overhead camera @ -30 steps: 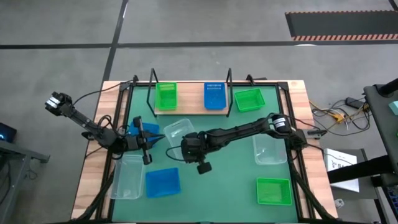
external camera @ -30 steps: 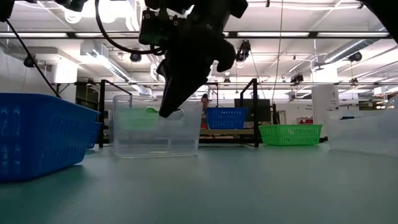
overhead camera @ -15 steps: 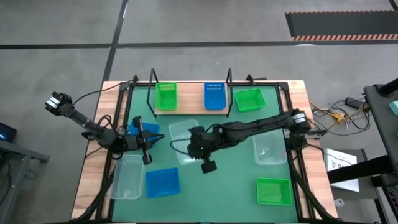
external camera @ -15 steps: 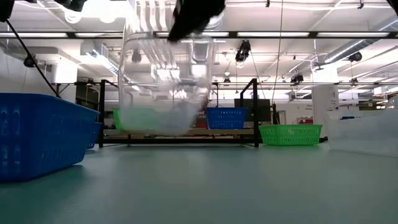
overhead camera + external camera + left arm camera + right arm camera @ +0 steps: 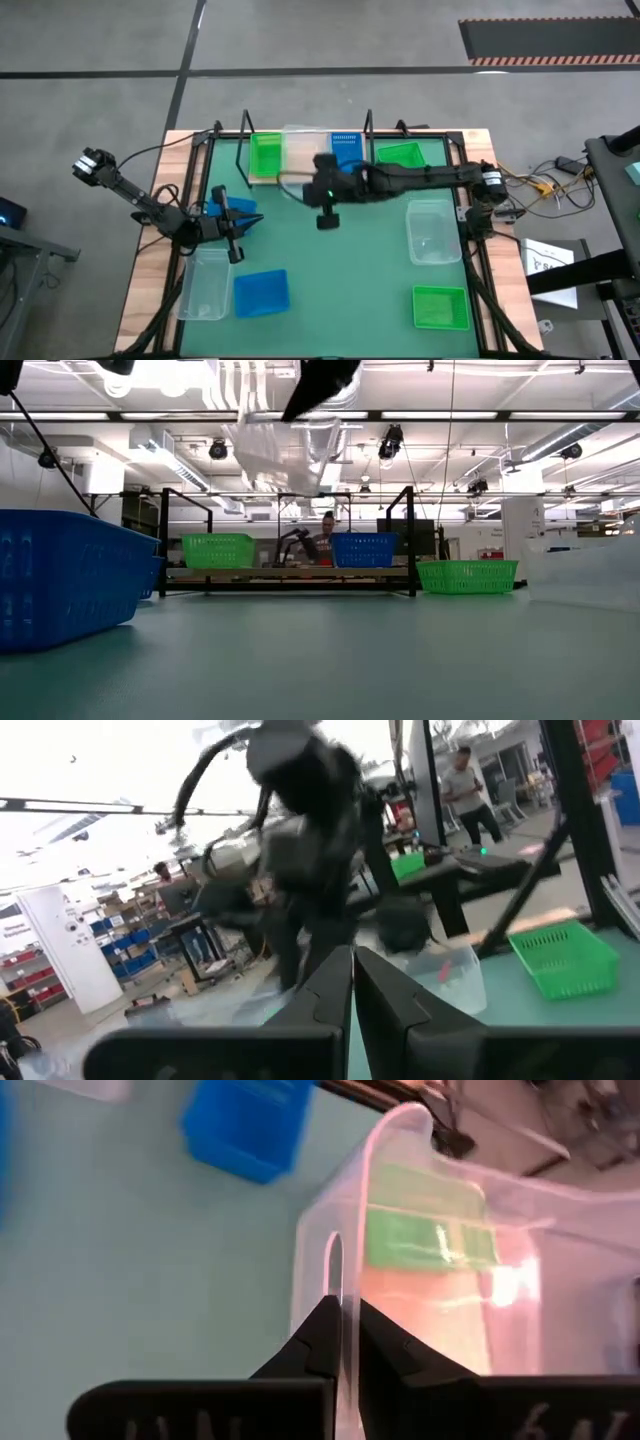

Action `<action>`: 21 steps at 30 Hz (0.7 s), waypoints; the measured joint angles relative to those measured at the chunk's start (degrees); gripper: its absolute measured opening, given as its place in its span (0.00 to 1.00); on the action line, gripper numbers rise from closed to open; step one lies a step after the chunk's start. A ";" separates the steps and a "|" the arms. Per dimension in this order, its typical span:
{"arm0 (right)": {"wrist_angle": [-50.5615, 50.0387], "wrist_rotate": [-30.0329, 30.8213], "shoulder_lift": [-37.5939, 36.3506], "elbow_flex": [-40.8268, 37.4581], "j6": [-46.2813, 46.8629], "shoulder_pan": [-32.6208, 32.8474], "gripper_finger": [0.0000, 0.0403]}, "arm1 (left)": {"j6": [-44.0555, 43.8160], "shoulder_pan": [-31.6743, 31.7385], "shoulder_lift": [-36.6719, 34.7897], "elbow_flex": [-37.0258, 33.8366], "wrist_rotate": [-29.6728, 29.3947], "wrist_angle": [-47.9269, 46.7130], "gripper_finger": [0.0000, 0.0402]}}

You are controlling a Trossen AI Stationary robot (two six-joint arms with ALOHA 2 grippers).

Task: Stack baskets on shelf by color
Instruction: Put the middle transparent bin on the shelf

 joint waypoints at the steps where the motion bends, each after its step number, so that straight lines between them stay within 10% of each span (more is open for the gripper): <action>1: 0.51 -0.01 0.63 0.00 -0.38 -1.26 0.02 | 0.04 0.00 -0.02 -0.01 0.00 0.14 0.00; 21: 4.61 -3.21 10.09 0.00 -3.88 -11.22 0.02 | 3.41 0.00 -0.12 -0.04 0.00 0.99 0.00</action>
